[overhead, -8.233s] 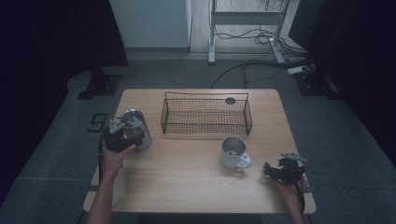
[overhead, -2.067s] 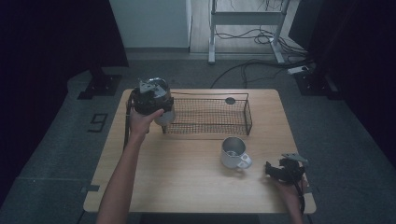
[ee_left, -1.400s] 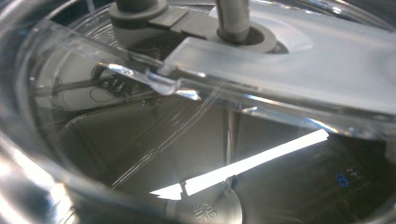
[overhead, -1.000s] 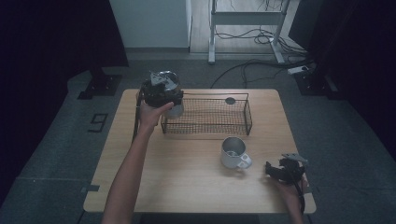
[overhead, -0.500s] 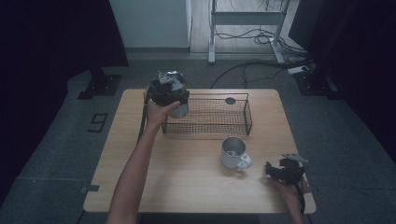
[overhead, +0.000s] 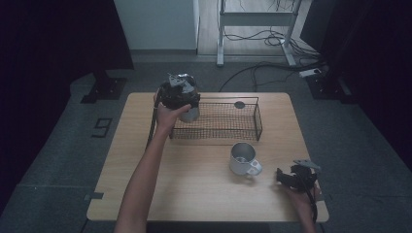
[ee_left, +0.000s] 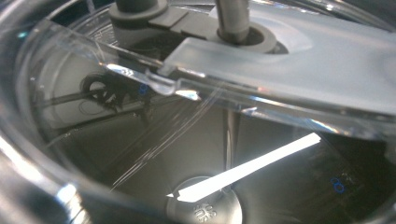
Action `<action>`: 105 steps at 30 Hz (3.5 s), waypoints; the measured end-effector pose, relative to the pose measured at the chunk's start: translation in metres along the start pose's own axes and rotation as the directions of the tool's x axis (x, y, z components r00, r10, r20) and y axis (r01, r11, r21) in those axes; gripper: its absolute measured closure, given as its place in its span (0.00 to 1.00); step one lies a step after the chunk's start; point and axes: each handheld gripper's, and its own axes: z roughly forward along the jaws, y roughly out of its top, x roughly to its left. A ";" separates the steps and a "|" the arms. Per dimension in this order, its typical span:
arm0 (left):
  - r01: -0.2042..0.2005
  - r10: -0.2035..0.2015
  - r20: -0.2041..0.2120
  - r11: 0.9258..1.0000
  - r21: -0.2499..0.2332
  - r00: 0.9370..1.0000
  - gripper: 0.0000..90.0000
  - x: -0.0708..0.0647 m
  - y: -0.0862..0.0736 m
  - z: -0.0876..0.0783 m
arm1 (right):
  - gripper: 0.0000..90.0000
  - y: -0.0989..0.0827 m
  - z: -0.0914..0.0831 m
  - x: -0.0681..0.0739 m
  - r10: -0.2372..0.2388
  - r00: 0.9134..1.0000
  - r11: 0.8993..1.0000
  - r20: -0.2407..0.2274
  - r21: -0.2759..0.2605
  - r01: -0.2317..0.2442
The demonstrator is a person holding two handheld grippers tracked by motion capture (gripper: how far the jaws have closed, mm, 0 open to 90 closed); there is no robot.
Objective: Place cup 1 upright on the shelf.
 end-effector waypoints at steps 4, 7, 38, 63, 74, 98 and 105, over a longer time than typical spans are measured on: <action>0.014 -0.014 0.002 1.000 0.003 1.000 0.05 0.001 0.000 0.005 | 0.10 0.000 0.000 0.000 0.000 1.000 1.000 0.000 0.000 0.000; 0.011 -0.011 0.000 1.000 0.005 1.000 0.05 0.001 0.000 0.008 | 0.10 0.000 0.000 0.000 -0.001 1.000 1.000 0.000 0.000 0.001; -0.002 0.003 -0.002 0.997 0.074 1.000 0.05 -0.010 -0.015 0.045 | 0.10 0.000 0.000 0.000 0.000 1.000 1.000 0.000 0.000 0.000; 0.006 -0.006 -0.002 0.993 0.115 1.000 0.05 -0.012 -0.035 0.064 | 0.10 0.000 0.000 0.000 0.000 1.000 1.000 0.000 0.000 0.000; 0.016 -0.015 -0.008 0.991 0.132 1.000 0.05 -0.008 -0.044 0.070 | 0.10 0.000 0.000 0.000 -0.001 1.000 1.000 0.000 -0.001 0.001; -0.005 0.006 -0.008 0.987 0.162 1.000 0.05 -0.006 -0.054 0.076 | 0.10 0.000 0.000 0.000 -0.001 1.000 1.000 -0.001 -0.001 0.001; -0.004 0.005 -0.009 0.985 0.171 1.000 0.05 -0.007 -0.057 0.077 | 0.11 0.000 0.000 0.000 -0.003 1.000 1.000 -0.002 -0.001 0.003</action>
